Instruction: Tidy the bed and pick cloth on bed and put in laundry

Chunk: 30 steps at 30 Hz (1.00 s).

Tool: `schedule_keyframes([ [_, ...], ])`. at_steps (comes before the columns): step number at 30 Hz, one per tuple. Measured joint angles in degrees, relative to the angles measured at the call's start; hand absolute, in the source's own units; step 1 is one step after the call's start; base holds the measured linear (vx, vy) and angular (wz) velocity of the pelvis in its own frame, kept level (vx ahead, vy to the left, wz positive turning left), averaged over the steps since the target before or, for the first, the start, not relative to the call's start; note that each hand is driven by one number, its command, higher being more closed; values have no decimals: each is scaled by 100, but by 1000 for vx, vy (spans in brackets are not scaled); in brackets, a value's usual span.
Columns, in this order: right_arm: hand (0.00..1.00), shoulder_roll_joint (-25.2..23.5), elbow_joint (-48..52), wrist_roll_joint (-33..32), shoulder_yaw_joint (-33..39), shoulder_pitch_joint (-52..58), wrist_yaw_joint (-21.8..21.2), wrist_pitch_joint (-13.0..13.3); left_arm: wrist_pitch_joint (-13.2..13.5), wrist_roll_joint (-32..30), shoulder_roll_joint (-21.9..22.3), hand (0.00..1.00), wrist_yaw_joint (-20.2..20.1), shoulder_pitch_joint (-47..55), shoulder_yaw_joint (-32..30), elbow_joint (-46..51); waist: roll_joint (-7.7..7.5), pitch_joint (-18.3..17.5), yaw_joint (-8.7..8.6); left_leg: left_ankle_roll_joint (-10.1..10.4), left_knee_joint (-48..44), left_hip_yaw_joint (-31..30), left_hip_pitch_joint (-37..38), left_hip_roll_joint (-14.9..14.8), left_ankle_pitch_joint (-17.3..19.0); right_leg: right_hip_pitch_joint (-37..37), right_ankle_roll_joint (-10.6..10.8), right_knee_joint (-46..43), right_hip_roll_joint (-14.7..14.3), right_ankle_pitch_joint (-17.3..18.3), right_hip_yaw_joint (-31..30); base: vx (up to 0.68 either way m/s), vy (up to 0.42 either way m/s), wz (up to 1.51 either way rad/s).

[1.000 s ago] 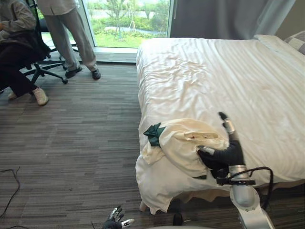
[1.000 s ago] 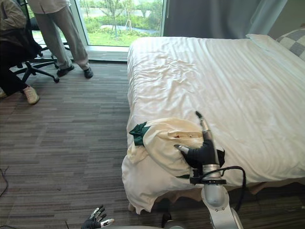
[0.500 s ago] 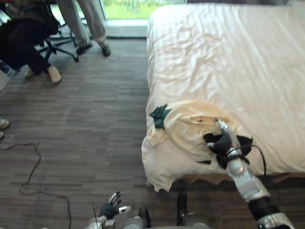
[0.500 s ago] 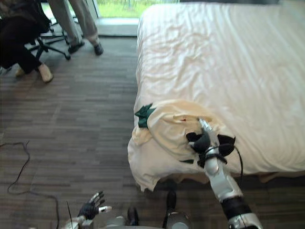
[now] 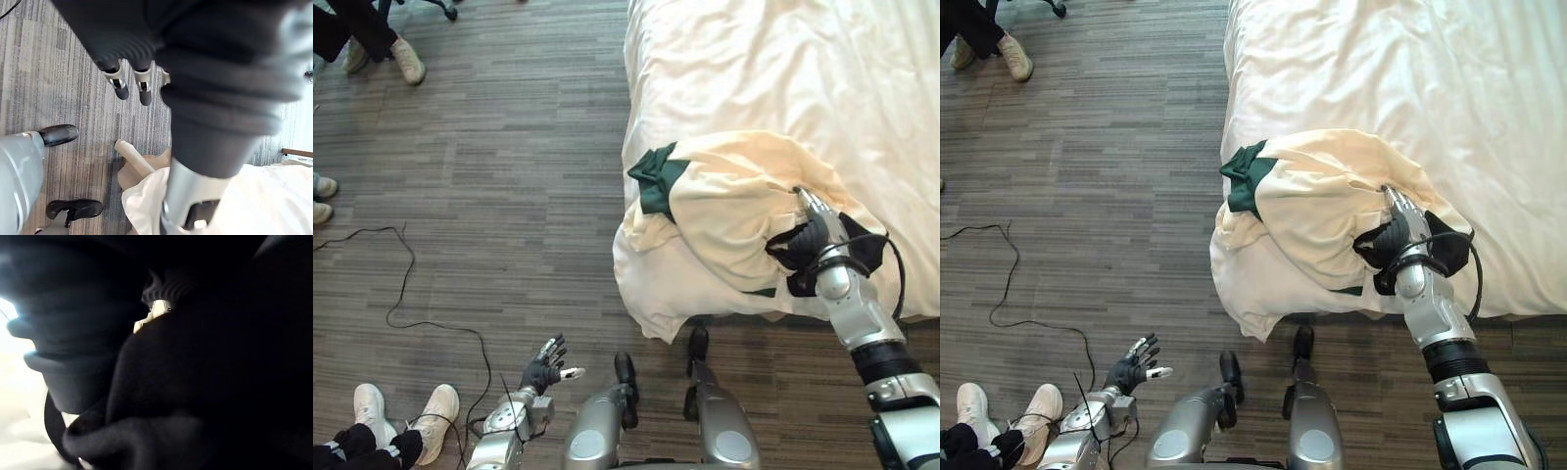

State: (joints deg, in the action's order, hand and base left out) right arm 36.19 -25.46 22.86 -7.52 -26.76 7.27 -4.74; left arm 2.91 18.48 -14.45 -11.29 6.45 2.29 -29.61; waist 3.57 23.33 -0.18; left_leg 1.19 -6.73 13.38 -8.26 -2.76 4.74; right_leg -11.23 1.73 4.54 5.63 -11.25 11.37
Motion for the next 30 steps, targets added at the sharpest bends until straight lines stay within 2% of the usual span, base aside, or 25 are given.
schedule_keyframes([
  [2,100,-1,-168,-90,98,-43,-2,77,-14,0,0,0,-22,-138,64,6,1,0,85,1,-19,-43,25,-10,-1,5,-8,-32,-11,16,24,7,-2,4],
  [5,100,-38,-286,-342,135,-22,-1,132,-29,-2,1,0,-113,-179,124,6,-2,-2,85,28,-10,-136,95,-17,-20,93,-18,-35,-48,43,121,16,-16,16],
  [8,100,-272,-341,-911,306,262,5,353,-146,-7,58,0,-121,-129,209,48,-31,-45,94,63,93,-200,313,-38,-41,295,-23,-28,-69,133,188,27,-3,11],
  [10,100,-543,-178,-1275,370,808,29,684,-209,-17,145,0,-120,-4,209,100,-70,-314,96,78,170,-231,338,-74,-49,317,-34,6,-114,175,229,76,-12,5],
  [11,100,-630,-124,-1452,371,971,33,770,-226,-18,168,0,-121,37,210,102,-86,-396,95,88,215,-232,373,-84,-55,348,-35,45,-139,175,233,120,-20,-1],
  [16,100,-1736,238,-2726,363,2631,-52,1482,-253,-125,527,0,-118,475,202,108,-138,-1155,43,207,489,-216,882,-227,15,763,-56,103,-275,411,282,151,-1,-1],
  [19,100,-2229,278,-3572,211,3310,-617,1742,-241,-113,616,0,-110,667,183,94,-193,-1366,-77,248,605,-169,1188,-285,44,1064,-44,109,-324,524,321,105,4,0],
  [21,100,-2407,301,-4065,109,3630,-982,1838,-175,-96,686,0,-107,698,170,95,-208,-1417,-70,256,659,-65,1340,-303,47,1186,-45,111,-334,549,345,8,10,-2],
  [27,100,-3097,719,-5614,-510,4819,-2406,1857,154,242,1029,0,-1,1036,52,91,-265,-1798,-63,303,683,188,1524,-345,75,1378,-2,115,-323,619,440,-12,10,1],
  [28,100,-3193,864,-5835,-595,5010,-2644,1857,238,318,1091,0,55,1108,51,90,-279,-1913,-58,362,674,316,1524,-377,114,1388,-1,116,-323,620,439,-49,1,0],
  [30,100,-3281,1152,-6079,-664,5221,-2846,1885,275,445,1153,0,173,1221,52,90,-285,-2027,-51,379,668,562,1559,-438,119,1426,1,115,-323,622,455,-37,-2,4],
])
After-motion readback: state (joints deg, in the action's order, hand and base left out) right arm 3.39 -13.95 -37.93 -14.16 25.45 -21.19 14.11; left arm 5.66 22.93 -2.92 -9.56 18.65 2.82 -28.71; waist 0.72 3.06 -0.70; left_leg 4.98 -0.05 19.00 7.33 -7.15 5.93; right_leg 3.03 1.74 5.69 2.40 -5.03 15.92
